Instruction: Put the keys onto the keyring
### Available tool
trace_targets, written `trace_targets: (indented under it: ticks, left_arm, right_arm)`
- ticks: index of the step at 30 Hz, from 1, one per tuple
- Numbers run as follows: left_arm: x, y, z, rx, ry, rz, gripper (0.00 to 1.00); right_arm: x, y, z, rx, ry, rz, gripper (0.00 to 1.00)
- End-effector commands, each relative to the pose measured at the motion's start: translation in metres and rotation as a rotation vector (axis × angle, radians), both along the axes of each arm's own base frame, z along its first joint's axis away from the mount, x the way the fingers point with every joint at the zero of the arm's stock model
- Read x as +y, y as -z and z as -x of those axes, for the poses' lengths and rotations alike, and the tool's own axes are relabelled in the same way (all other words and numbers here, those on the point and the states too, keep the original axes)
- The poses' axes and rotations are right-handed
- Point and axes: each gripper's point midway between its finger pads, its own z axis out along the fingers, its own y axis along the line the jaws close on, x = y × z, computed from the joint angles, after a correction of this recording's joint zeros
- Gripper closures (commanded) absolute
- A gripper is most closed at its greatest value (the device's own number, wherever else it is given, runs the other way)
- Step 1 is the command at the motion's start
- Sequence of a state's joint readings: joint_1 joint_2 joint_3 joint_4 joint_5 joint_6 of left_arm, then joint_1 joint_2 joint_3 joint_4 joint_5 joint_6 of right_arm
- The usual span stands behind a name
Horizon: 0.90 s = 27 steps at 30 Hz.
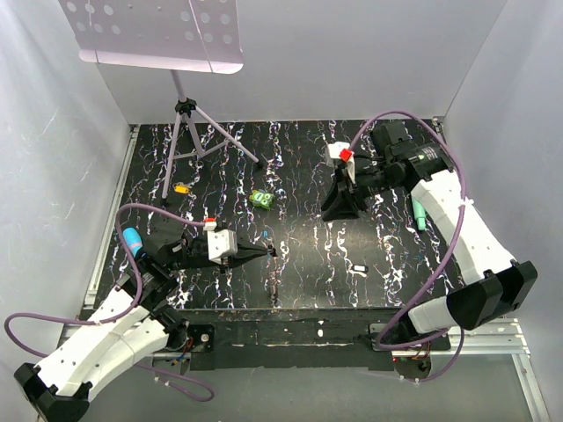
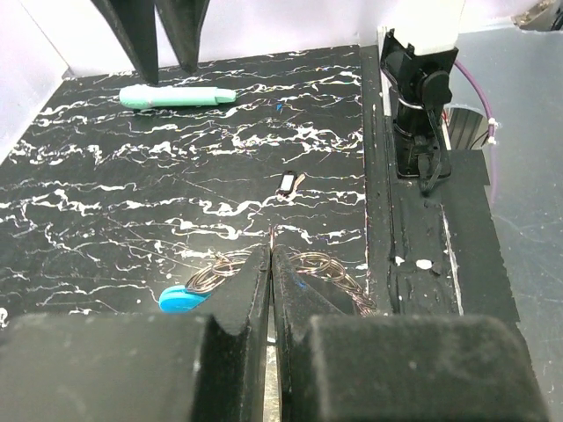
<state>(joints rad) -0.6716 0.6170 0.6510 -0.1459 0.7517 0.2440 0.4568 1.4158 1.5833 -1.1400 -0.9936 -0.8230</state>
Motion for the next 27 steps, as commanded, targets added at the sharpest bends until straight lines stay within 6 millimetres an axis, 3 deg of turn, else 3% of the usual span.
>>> trace_targets:
  ticks: [1,14,19,27]
  left_arm:
    - [0.001,-0.023,0.007,-0.132,0.06,0.005,1.0]
    - [-0.001,-0.008,0.001,-0.175,0.038,0.033,1.0]
    - [0.001,-0.001,0.001,-0.149,0.023,0.054,1.0]
    - [0.004,0.0,0.003,-0.164,0.005,0.084,1.0]
  right_arm:
    - [-0.017,-0.001,-0.012,0.035,0.073,-0.044,0.58]
    - [-0.06,0.05,-0.043,0.196,0.303,0.01,0.46]
    - [-0.073,0.052,-0.043,0.196,0.367,-0.018,0.41]
    - [-0.077,0.052,-0.032,0.214,0.406,-0.088,0.3]
